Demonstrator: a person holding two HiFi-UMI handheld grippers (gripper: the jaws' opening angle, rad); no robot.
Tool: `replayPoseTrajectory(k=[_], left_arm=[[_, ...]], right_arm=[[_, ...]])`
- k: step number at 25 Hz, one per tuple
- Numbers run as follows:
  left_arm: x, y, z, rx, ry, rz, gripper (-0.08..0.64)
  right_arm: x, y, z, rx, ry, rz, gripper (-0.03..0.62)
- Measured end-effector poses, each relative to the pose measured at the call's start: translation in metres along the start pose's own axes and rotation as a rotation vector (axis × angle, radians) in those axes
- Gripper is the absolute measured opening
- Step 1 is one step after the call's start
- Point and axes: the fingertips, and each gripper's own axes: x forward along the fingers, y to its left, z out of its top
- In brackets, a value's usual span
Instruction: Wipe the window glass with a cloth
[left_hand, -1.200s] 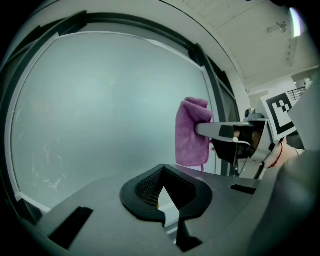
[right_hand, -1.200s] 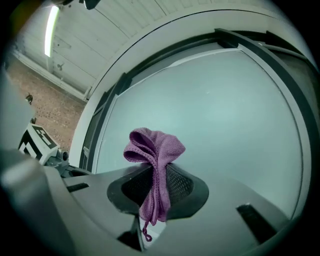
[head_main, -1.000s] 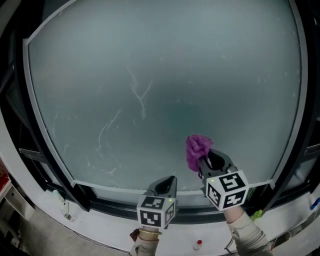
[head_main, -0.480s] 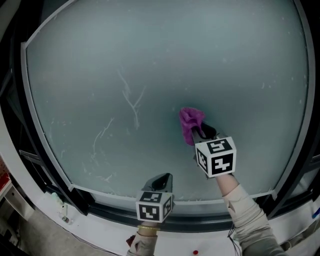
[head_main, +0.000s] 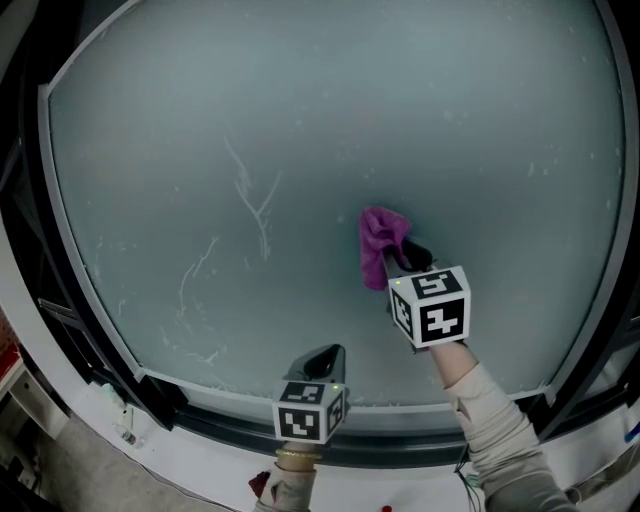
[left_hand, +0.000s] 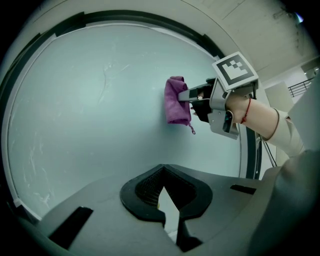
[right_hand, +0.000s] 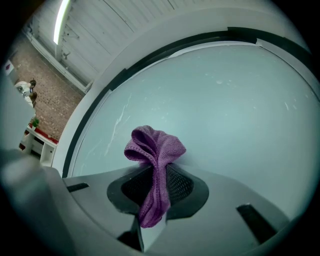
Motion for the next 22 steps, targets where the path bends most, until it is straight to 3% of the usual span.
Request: replayPoseTrajectory(k=[10,22], left_arm=[[0.008,-0.017,-0.002,-0.014,-0.001,-0.033,0.005],[0.029,-0.048,0.004,0.015,-0.009,-0.091,0.005]], right_arm=[[-0.027,-0.046,-0.012,-0.031,0.02,-0.071,0.064],[-0.083,-0.144,-0.033,-0.085,0.082,-0.247,0.064]])
